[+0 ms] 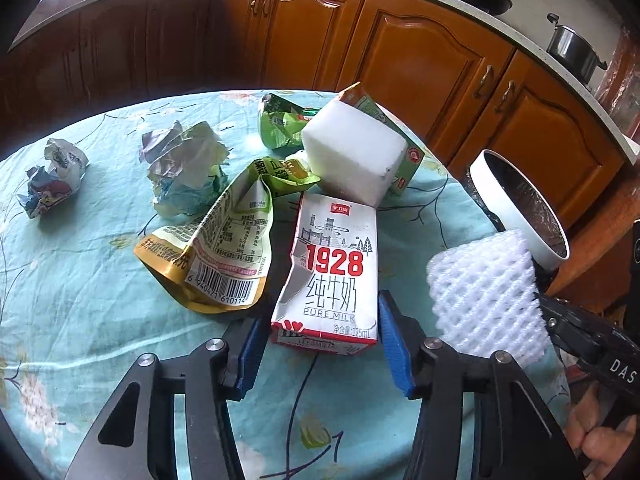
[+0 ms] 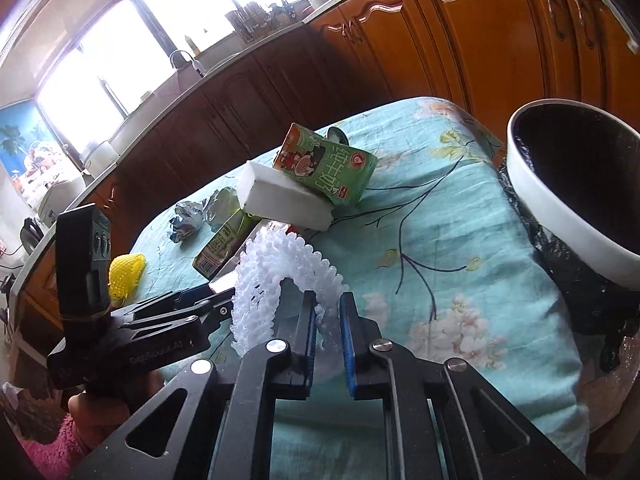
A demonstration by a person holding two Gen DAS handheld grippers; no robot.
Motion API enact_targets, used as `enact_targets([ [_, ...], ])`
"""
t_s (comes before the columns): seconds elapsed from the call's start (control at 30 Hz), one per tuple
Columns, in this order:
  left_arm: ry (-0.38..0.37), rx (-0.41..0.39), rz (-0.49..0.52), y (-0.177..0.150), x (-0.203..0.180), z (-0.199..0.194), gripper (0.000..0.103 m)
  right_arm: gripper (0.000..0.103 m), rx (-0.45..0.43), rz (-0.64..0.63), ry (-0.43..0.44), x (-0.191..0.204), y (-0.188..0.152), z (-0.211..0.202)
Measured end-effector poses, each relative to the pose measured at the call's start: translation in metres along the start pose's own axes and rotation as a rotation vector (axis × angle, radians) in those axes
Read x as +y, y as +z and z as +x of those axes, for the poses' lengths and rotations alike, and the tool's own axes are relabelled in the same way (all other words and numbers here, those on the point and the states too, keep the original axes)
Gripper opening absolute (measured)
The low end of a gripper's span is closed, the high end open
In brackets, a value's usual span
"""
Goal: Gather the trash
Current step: 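Grasp the white milk carton with the left tool while the right tool grasps the white foam net, then carry the carton and foam net to the bin and open both tools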
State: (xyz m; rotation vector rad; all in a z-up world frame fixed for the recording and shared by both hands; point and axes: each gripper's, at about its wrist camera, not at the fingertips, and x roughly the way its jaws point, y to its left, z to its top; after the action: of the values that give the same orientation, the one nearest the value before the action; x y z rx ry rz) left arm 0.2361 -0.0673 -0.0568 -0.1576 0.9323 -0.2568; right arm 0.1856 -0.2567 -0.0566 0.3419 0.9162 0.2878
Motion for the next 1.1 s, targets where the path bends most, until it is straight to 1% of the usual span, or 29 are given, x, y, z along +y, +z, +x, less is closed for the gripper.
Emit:
enact_targets([
  [0.13, -0.007, -0.009, 0.031, -0.001, -0.01, 0.0, 0.05, 0.011, -0.03, 0.016, -0.01, -0.01, 0.001, -0.02],
  [0.3, -0.037, -0.013, 0.052, -0.012, -0.024, -0.013, 0.049, 0.011, -0.059, 0.034, -0.031, -0.024, -0.001, -0.041],
  [0.47, -0.076, -0.017, 0.066, -0.019, -0.039, -0.023, 0.049, 0.01, -0.079, 0.051, -0.049, -0.037, -0.005, -0.054],
  [0.63, -0.103, -0.044, 0.112, -0.019, -0.056, -0.032, 0.047, 0.009, -0.102, 0.066, -0.06, -0.047, -0.007, -0.067],
  [0.83, -0.133, -0.061, 0.143, -0.014, -0.074, -0.038, 0.047, 0.009, -0.154, 0.074, -0.081, -0.057, -0.005, -0.088],
  [0.93, -0.146, -0.066, 0.168, -0.011, -0.085, -0.036, 0.046, 0.009, -0.179, 0.085, -0.099, -0.066, -0.002, -0.098],
  [0.97, -0.153, -0.056, 0.164, -0.008, -0.09, -0.036, 0.046, 0.009, -0.185, 0.089, -0.104, -0.07, -0.001, -0.101],
  [1.1, -0.174, -0.068, 0.19, 0.002, -0.107, -0.032, 0.046, 0.009, -0.211, 0.106, -0.132, -0.086, 0.004, -0.111],
])
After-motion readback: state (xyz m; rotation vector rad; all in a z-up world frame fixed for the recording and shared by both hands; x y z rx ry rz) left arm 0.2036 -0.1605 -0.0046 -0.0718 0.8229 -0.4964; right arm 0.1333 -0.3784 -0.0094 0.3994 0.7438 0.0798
